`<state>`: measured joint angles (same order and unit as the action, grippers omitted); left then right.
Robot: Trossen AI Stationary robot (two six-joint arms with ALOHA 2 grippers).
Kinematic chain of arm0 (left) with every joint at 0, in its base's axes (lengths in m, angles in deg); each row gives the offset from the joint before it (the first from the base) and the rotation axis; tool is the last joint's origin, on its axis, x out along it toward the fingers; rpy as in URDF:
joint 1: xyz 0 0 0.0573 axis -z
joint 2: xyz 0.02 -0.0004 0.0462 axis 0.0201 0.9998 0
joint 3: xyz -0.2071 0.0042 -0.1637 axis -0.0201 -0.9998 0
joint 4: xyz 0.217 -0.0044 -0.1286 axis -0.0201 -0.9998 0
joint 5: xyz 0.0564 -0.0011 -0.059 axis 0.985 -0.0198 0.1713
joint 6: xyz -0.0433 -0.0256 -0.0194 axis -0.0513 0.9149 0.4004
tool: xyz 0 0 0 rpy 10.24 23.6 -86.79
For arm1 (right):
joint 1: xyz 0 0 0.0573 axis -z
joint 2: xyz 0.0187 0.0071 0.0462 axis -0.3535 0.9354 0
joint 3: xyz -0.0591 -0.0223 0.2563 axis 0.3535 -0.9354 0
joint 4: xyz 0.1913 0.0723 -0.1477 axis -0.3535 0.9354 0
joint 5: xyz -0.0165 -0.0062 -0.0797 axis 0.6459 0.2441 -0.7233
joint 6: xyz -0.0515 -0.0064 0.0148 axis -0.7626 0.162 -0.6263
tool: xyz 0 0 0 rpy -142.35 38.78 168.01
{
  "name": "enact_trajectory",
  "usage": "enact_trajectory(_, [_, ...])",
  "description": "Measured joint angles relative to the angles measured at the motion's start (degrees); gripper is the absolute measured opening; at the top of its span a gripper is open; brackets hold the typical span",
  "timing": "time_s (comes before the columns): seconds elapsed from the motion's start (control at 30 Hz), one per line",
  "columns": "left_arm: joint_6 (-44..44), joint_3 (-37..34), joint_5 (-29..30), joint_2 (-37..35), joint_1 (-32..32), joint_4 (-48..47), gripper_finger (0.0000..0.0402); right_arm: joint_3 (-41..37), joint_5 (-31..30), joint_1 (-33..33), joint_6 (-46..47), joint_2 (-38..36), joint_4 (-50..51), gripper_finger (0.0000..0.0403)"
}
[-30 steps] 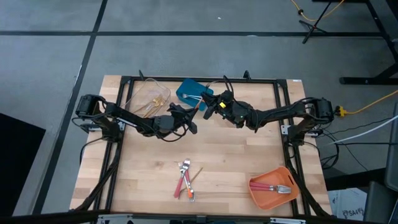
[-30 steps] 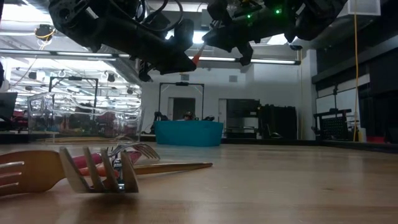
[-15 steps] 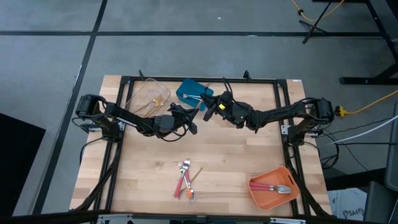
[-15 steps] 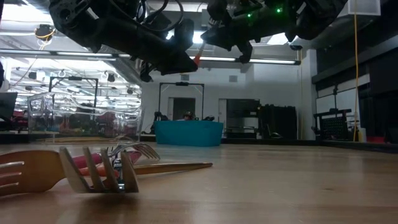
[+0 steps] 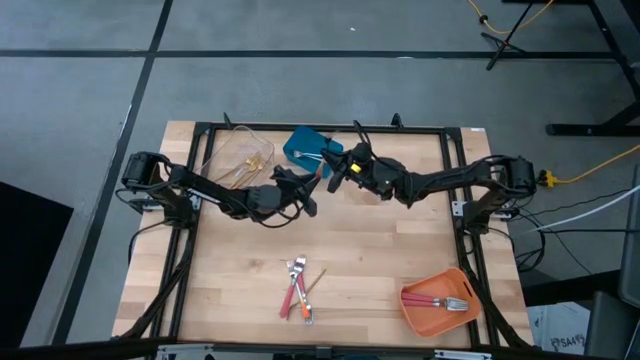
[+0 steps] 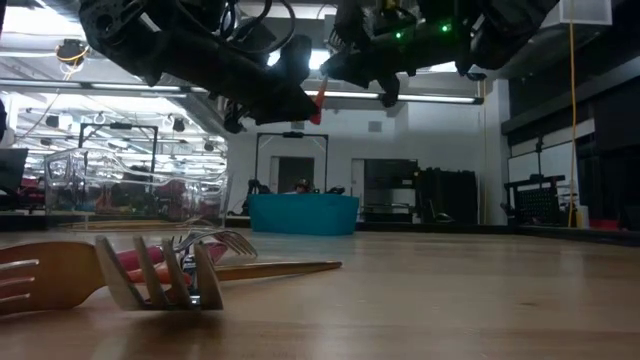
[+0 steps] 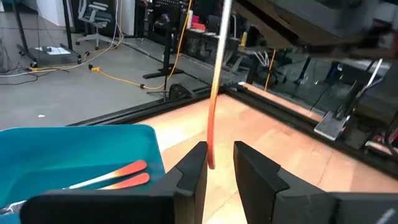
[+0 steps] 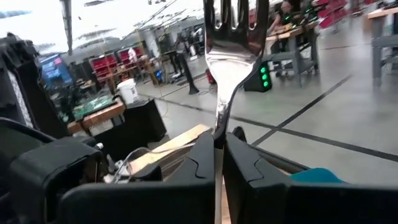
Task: Sort silverware by color (type)
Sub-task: Put the orange fork into the blue bin
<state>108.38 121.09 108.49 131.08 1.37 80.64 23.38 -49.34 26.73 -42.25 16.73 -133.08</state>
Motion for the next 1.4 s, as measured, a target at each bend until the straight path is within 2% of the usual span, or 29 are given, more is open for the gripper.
enact_trajectory(0.13, [-0.02, 0.0, -0.01, 0.0, 0.0, -3.37, 0.0071, 2.87, 6.0, 2.91, 0.85, 0.0, 8.42, 0.0])
enact_trajectory(0.27, [-0.07, 0.0, -0.05, 0.0, 0.04, -4.36, 0.0071, 10.3, 11.45, 6.22, 0.18, 0.0, 25.91, 0.0])
enact_trajectory(0.37, [-0.07, 0.0, -0.53, 0.0, 0.05, -5.99, 0.0071, 16.69, 14.44, 8.87, -3.32, 0.0, 39.6, 0.0])
enact_trajectory(0.47, [-0.07, 0.0, -2.48, 0.0, 0.21, -7.46, 0.0071, 20.95, 15.52, 11.61, -8.27, 0.0, 46.85, 0.0])
enact_trajectory(0.83, [0.09, 0.0, -14.94, 0.0, 0.34, -14.45, 0.0071, 22.62, 22.76, 19.89, -16.98, 0.0, 47.77, 0.0])
enact_trajectory(1.1, [0.15, 0.0, -15.18, 0.0, 0.39, -15.04, 0.0071, 22.62, 24.11, 21.37, -22.21, 0.0, 50.24, 0.0])
enact_trajectory(1.4, [0.11, 0.0, -15.18, 0.0, 0.39, -14.91, 0.0071, 22.62, 24.23, 21.39, -23.61, 0.0, 50.91, 0.0])
